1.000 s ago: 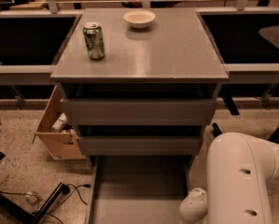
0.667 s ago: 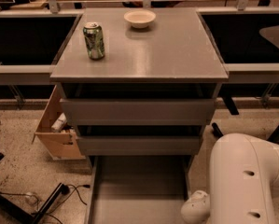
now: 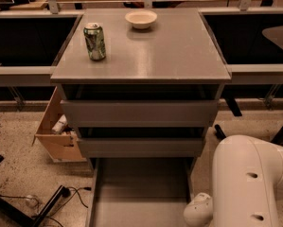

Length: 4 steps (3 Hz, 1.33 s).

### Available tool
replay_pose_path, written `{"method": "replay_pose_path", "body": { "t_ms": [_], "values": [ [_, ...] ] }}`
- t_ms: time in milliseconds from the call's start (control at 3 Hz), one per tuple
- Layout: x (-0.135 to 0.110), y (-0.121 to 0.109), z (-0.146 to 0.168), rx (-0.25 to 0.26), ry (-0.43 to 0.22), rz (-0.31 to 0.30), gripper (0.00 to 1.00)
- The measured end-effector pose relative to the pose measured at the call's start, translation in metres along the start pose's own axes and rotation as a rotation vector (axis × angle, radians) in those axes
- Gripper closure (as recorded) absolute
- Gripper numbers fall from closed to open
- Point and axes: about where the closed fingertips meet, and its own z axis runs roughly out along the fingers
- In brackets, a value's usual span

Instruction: Open bottom drawer

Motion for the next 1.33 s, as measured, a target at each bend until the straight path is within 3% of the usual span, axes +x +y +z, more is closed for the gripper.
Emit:
{"method": "replay_pose_path", "body": {
  "t_ms": [667,1000,1333],
  "values": [
    [0.000,0.000,0.000,0.000,0.000,0.000,0.05],
    [0.002,0.003,-0.018,0.016,-0.029,-0.029,0.00],
    [-0.006,0.018,-0.057,0.067,-0.052,-0.095,0.00]
  ]
}}
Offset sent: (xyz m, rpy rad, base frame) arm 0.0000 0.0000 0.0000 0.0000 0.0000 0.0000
